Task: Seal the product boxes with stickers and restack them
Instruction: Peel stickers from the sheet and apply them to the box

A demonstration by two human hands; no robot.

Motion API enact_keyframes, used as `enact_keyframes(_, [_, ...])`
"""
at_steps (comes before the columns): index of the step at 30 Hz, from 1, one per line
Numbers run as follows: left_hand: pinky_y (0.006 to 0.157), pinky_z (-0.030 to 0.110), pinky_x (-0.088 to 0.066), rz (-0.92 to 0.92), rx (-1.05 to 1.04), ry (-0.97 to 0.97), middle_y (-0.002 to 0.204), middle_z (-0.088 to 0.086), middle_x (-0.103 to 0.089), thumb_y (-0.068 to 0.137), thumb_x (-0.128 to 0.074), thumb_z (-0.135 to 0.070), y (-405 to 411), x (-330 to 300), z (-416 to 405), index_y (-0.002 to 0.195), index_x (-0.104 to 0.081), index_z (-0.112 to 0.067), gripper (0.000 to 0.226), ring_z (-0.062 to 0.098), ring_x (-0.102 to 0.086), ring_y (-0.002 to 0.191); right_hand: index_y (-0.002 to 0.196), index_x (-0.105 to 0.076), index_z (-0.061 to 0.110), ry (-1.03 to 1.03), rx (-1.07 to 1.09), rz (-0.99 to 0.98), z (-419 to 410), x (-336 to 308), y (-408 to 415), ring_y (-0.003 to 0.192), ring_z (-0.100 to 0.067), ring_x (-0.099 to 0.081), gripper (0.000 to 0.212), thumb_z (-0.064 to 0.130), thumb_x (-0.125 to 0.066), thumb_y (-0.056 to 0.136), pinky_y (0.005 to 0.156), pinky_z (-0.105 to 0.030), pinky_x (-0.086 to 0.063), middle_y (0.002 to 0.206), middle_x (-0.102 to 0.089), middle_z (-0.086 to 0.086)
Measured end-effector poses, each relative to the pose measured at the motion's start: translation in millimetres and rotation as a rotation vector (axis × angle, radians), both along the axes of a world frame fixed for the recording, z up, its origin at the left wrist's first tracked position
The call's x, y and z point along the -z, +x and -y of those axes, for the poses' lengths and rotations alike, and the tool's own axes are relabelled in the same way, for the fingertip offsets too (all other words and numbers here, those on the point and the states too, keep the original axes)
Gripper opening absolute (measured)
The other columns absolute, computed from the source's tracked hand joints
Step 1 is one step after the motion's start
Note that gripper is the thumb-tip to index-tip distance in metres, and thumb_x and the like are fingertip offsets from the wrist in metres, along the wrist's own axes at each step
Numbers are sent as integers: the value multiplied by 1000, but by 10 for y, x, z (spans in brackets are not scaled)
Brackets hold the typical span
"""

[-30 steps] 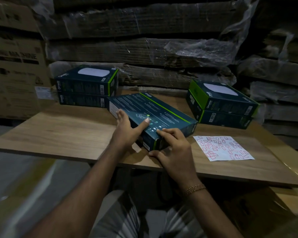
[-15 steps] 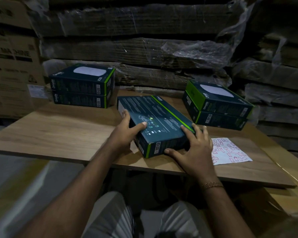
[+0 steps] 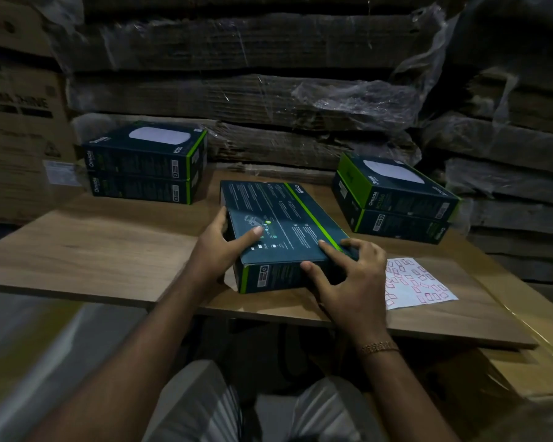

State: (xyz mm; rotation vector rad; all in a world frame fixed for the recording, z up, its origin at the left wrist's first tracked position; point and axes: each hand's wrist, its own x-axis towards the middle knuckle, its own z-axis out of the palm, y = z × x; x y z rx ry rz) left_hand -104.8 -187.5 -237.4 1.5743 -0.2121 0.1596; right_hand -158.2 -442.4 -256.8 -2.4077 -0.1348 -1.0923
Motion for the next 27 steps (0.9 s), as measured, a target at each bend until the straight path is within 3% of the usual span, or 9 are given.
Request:
enact_keyframes(3, [100,53,-62,-1,2,-96,125,-9,-75,90,-87,-26,52,-1,-20,118,-61,-52,46,19,-75,116,121,-80,40,72,-39,-4,11,-14,9,123,-21,-42,58,79,-69,81,100,-38,-47,125,-55,4])
enact_keyframes(8, [101,51,-61,-13,-15,-125,122,-11,-73,92,-84,-16,90,5,-12,126,-54,-44,53,19,-74,116,116,-81,42,173,-107,-42,30,-44,23,124,-14,-39,56,79,-74,73,101,-30,-41,125,-57,12])
enact_keyframes(13, [102,51,-61,-17,-32,-124,119,-14,-73,93,-83,-14,75,-7,-7,128,-54,-42,53,18,-73,117,111,-82,48,379,-230,-126,83,15,107,133,-7,-51,50,77,-82,70,112,-44,-49,131,-55,26])
enact_keyframes(17, [101,48,-61,-14,-42,-105,116,-18,-68,95,-81,-14,16,-55,6,156,-48,-21,70,15,-71,115,106,-79,58,456,-256,-146,91,44,183,133,-6,-54,41,76,-80,70,113,-48,-49,130,-54,30])
enact_keyframes(19, [100,45,-61,-8,-50,-100,114,-19,-66,96,-80,-13,4,-62,7,160,-44,-15,73,12,-71,113,104,-78,62,455,-253,-140,82,48,192,132,-6,-54,35,74,-79,71,114,-49,-48,129,-54,31])
enact_keyframes(24, [96,41,-62,5,-43,-103,110,-21,-65,97,-78,-12,-34,-92,21,139,-47,-36,58,6,-70,106,107,-78,58,410,-242,-114,76,46,128,133,-8,-52,34,74,-76,77,112,-49,-49,131,-54,28])
enact_keyframes(27, [92,35,-62,30,-58,-88,110,-23,-65,97,-79,-16,-34,-84,9,151,-48,-27,63,1,-70,103,112,-78,54,369,-250,-77,56,50,81,132,-11,-53,30,67,-77,84,110,-47,-51,132,-55,23])
